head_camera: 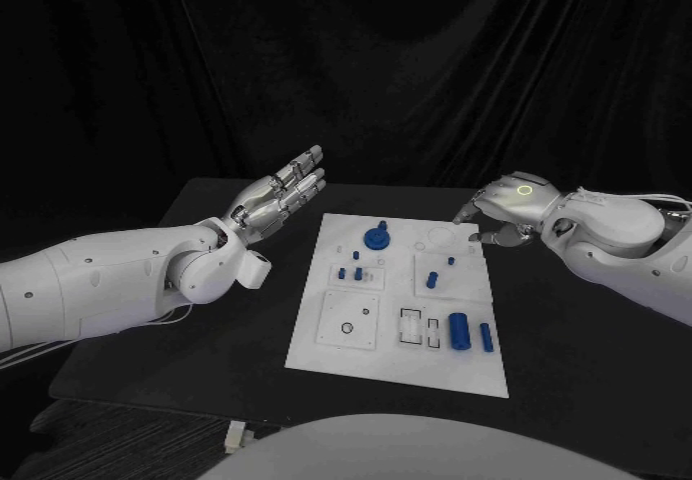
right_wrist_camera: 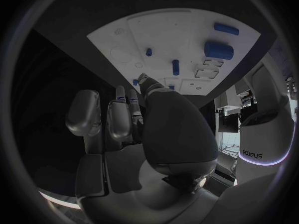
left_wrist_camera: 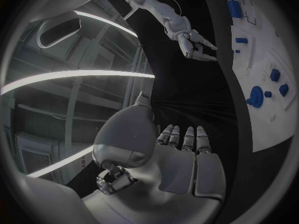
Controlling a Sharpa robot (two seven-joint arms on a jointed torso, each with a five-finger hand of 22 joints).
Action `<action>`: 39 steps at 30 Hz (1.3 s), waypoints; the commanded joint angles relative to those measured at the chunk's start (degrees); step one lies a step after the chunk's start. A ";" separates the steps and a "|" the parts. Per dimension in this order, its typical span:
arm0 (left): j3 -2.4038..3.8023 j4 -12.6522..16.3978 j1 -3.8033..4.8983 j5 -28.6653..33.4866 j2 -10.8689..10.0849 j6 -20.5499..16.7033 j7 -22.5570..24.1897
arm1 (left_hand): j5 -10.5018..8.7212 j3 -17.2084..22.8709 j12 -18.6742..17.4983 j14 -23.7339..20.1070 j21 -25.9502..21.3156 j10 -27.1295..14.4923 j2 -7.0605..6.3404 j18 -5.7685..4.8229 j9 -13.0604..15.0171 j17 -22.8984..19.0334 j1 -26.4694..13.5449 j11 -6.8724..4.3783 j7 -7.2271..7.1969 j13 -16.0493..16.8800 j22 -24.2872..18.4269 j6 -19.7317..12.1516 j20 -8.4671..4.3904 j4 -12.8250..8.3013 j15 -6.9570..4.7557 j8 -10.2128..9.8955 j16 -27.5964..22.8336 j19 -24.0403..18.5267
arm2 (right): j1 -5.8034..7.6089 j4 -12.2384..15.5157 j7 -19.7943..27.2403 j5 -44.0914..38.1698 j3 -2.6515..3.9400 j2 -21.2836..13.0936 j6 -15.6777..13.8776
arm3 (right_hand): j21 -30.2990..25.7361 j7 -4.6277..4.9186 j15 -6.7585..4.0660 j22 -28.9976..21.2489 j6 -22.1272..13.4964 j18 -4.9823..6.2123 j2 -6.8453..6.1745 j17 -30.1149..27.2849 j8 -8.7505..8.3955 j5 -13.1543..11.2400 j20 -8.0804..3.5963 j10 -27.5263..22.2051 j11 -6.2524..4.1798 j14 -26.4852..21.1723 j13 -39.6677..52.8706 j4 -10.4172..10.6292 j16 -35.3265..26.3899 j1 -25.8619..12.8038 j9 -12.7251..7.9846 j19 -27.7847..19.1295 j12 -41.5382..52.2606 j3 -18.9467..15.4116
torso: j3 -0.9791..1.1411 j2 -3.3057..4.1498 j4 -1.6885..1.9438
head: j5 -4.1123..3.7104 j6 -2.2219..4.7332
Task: Assemble the parts on the task board
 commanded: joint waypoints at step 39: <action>0.05 0.41 -0.37 1.51 -0.85 7.22 2.44 | 12.00 2.84 3.30 0.08 -0.18 0.23 1.02 0.74 1.28 -0.06 14.79 7.62 7.53 0.47 0.01 8.10 7.94 -6.49 1.39 1.70 -0.20 0.07 | -6.47 -8.64 1.82 5.50 0.04 5.81 -2.74 | 0.13 0.01 0.48 8.21 0.85 -0.68 0.38 0.49 -0.40 2.40 0.47 6.86 0.22 1.82 0.04 -2.75 0.29 1.72 0.17 2.03 -2.27 6.41 | 0.31 -0.17 -0.22 | 0.20 -0.01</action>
